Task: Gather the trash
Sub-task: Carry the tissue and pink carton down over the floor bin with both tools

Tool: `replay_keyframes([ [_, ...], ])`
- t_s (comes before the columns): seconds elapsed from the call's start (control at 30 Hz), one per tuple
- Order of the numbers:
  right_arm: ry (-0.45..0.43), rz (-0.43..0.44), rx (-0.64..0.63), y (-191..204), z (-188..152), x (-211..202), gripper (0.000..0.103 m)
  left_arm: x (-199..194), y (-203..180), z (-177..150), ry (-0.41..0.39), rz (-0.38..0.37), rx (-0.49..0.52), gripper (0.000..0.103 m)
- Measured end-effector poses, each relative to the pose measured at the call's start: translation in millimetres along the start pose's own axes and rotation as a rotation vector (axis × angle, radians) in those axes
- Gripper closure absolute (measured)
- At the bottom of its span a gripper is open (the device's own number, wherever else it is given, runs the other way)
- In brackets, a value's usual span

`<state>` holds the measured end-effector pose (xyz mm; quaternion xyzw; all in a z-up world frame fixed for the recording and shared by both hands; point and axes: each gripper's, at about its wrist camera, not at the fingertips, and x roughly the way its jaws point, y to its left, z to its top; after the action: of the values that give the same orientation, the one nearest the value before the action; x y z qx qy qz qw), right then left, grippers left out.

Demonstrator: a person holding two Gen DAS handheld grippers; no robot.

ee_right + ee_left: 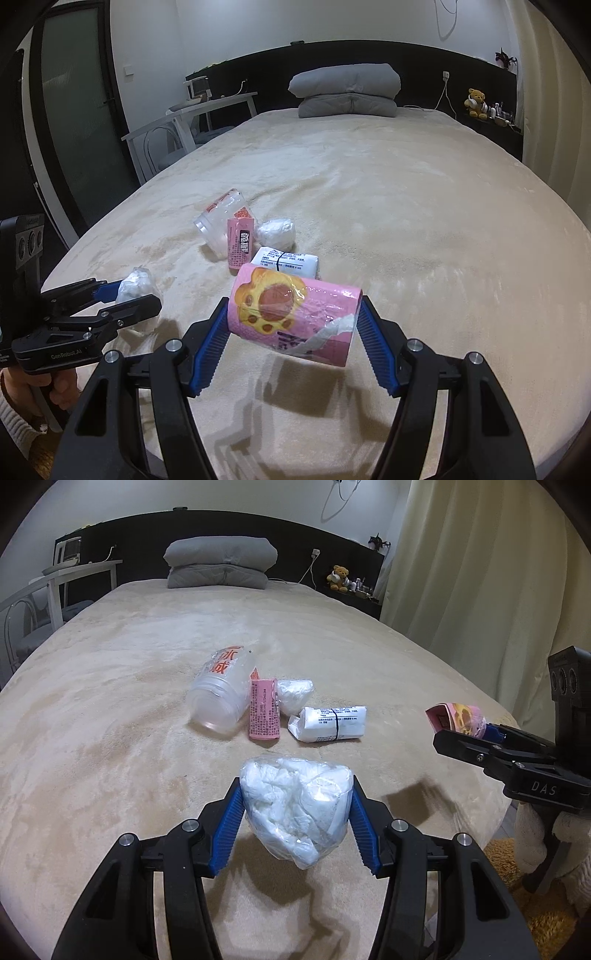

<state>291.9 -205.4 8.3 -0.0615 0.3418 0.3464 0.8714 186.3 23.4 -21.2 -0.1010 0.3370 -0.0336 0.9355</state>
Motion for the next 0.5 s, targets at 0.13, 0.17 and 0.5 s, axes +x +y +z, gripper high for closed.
replay_keyframes([
  [0.13, -0.001, 0.012, 0.007, 9, -14, -12, 0.036, -16, -5, -7, -0.023, -0.005, -0.002, 0.050],
  [0.17, -0.003, 0.014, 0.005, 12, -17, -15, 0.036, -20, -6, -10, -0.027, -0.008, -0.006, 0.050],
  [0.5, 0.011, 0.042, 0.001, 37, -63, -48, 0.036, -60, -26, -38, -0.074, -0.029, -0.011, 0.050],
])
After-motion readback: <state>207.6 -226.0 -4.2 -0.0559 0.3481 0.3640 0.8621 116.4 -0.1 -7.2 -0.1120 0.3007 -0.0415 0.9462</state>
